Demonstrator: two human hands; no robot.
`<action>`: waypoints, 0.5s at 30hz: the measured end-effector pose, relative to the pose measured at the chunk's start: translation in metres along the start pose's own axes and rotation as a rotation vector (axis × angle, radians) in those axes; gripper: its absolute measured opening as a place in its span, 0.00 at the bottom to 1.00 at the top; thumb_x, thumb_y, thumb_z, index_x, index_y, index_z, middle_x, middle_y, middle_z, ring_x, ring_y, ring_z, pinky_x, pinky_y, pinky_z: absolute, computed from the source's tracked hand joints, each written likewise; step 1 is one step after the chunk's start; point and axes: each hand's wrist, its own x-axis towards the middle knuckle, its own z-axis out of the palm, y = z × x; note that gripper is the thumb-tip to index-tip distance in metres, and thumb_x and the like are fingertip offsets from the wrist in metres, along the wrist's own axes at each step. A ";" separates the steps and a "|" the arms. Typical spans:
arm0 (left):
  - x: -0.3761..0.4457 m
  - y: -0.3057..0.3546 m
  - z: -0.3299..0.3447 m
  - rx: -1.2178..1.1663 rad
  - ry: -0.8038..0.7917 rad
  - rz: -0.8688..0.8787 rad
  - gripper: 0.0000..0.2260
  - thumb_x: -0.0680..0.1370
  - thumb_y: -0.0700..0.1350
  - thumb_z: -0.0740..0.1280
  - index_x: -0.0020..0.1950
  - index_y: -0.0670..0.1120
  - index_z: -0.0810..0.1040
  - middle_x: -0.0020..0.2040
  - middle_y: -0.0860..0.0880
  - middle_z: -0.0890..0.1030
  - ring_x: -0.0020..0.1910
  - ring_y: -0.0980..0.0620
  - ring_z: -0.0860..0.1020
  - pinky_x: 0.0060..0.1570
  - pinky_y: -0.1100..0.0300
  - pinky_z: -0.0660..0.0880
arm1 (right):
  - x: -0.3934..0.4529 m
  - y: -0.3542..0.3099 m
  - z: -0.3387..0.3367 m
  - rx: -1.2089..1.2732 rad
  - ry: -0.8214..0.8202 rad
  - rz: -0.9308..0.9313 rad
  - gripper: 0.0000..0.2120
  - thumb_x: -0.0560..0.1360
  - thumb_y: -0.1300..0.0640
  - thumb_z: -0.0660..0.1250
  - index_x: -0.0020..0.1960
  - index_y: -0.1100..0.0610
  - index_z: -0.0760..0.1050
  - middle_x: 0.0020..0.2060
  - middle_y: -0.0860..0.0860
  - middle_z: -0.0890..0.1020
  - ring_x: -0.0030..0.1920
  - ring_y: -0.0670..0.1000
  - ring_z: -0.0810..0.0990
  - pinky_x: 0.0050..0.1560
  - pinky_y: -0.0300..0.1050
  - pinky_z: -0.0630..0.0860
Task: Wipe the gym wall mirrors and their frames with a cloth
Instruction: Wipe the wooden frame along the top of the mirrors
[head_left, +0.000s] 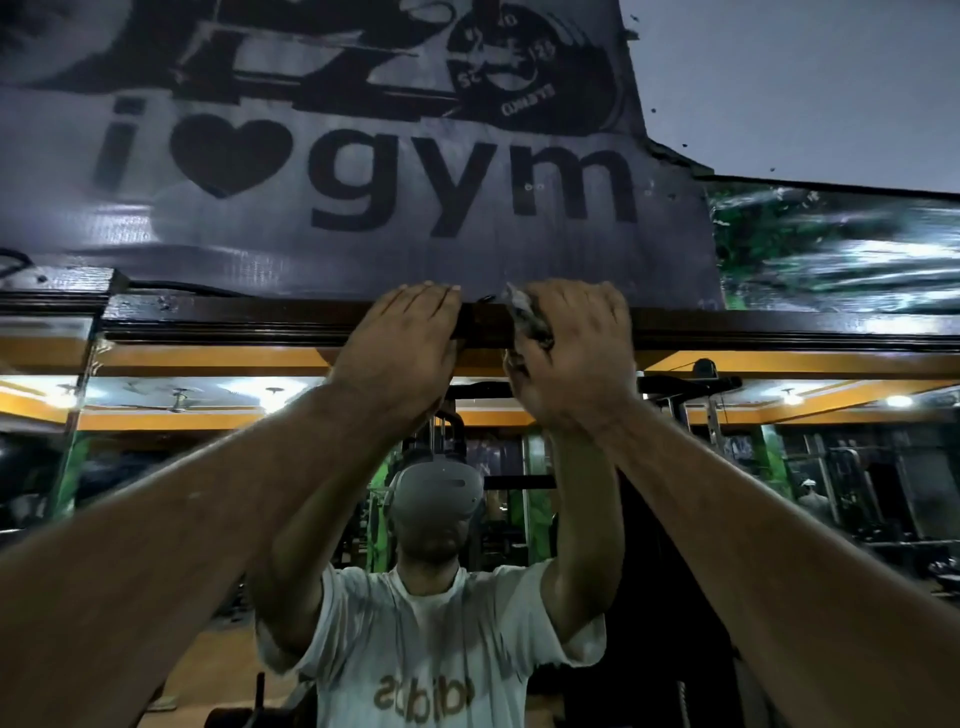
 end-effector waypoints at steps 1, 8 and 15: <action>-0.002 -0.004 -0.001 0.011 0.009 -0.005 0.24 0.85 0.52 0.54 0.78 0.42 0.64 0.75 0.42 0.70 0.75 0.44 0.67 0.78 0.47 0.58 | 0.001 0.007 0.001 -0.015 0.036 0.049 0.21 0.78 0.43 0.58 0.65 0.52 0.75 0.59 0.52 0.80 0.64 0.55 0.75 0.76 0.62 0.60; -0.020 -0.021 -0.004 0.008 0.042 -0.074 0.23 0.84 0.50 0.55 0.78 0.43 0.64 0.73 0.42 0.72 0.74 0.44 0.68 0.78 0.45 0.59 | -0.001 -0.044 0.005 0.048 0.059 0.194 0.20 0.78 0.44 0.54 0.62 0.53 0.76 0.59 0.51 0.80 0.66 0.54 0.74 0.79 0.64 0.53; -0.042 -0.045 -0.005 0.029 0.139 -0.126 0.23 0.84 0.49 0.55 0.77 0.41 0.66 0.75 0.42 0.71 0.75 0.44 0.66 0.78 0.46 0.58 | 0.000 -0.036 0.013 -0.057 0.178 0.189 0.20 0.78 0.45 0.59 0.60 0.57 0.78 0.56 0.55 0.82 0.61 0.59 0.79 0.73 0.67 0.65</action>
